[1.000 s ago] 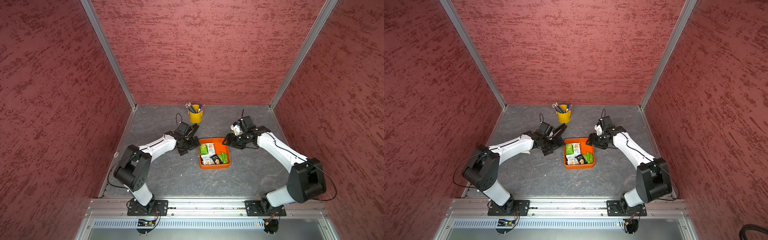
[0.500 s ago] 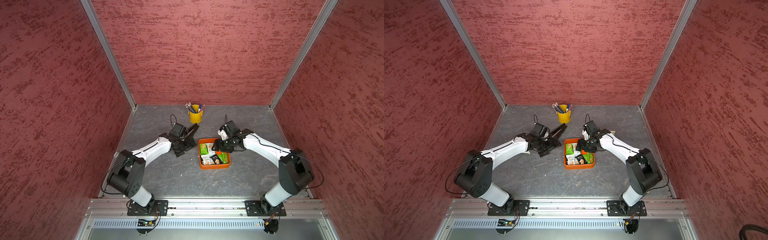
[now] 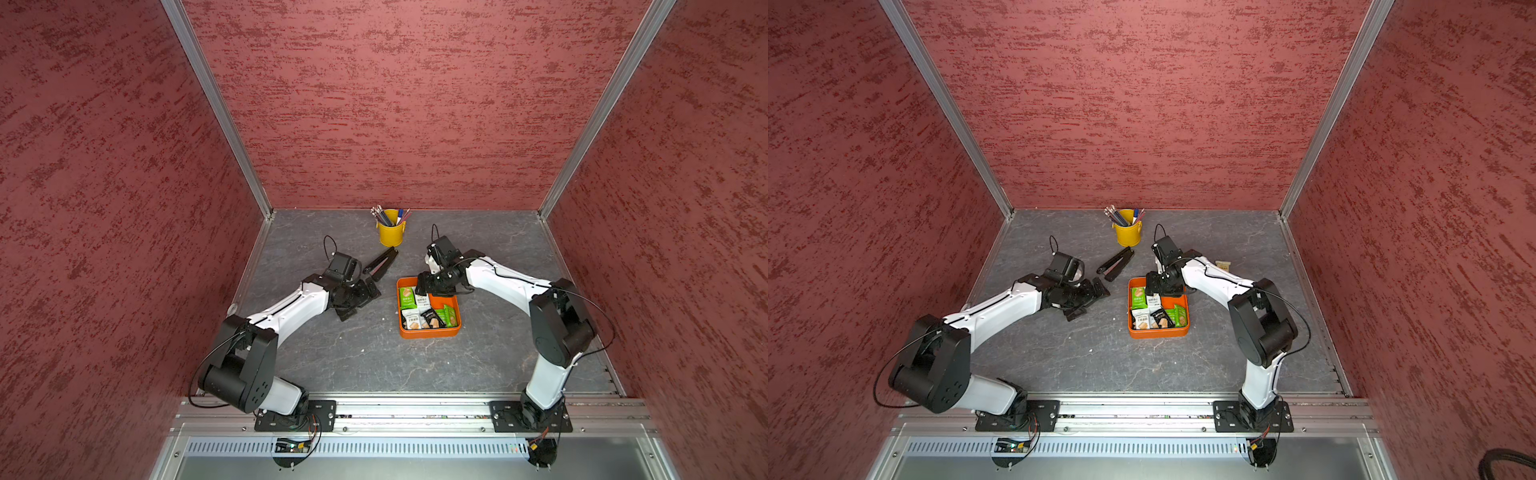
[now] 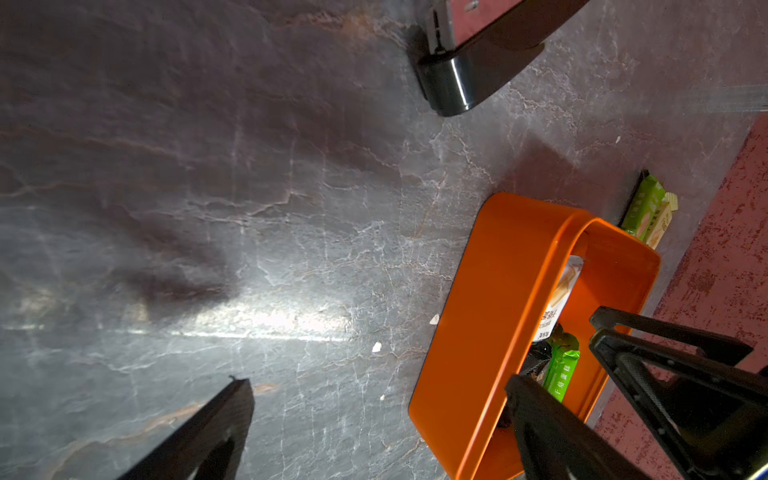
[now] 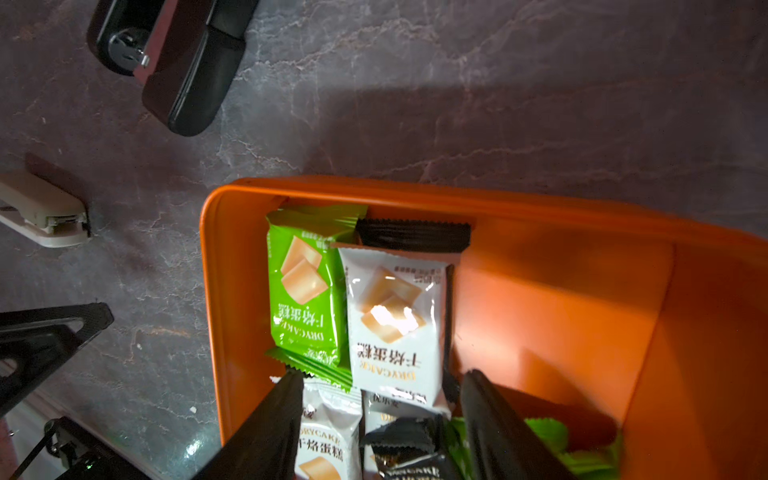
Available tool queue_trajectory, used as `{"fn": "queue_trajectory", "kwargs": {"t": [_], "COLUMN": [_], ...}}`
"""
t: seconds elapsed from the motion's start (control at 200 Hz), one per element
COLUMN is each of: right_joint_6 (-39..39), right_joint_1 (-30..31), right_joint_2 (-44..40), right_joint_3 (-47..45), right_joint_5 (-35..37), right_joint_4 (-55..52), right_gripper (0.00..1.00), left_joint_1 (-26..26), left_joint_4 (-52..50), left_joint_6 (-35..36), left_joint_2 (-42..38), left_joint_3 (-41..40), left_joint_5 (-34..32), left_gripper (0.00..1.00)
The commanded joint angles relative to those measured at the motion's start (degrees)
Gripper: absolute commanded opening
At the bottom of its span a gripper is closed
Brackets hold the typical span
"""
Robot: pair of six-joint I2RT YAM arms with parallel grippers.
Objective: Take the cookies out of the storage box
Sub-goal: Pick up the cookie from the storage box.
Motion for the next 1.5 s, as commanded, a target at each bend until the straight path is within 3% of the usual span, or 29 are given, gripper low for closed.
{"fn": "queue_trajectory", "kwargs": {"t": [0.0,0.741,1.498], "right_joint_6": [-1.19,-3.24,-4.77], "right_joint_1": [1.12,2.82,3.74], "right_joint_2": [1.88,8.06,11.47], "right_joint_3": [2.37,7.85,10.86], "right_joint_5": [3.94,11.99,13.31], "right_joint_4": [-2.43,-8.98,-9.64], "right_gripper": [0.65,0.62,0.62], "left_joint_1": [0.77,3.52,3.58], "left_joint_4": [0.94,2.64,2.13], "left_joint_6": [-0.19,-0.47,-0.58], "left_joint_2": [-1.23,-3.38,-4.84], "left_joint_3": [-0.8,-4.01,-4.35], "left_joint_5": [0.16,1.28,1.13], "left_gripper": [1.0,1.0,1.0]}}
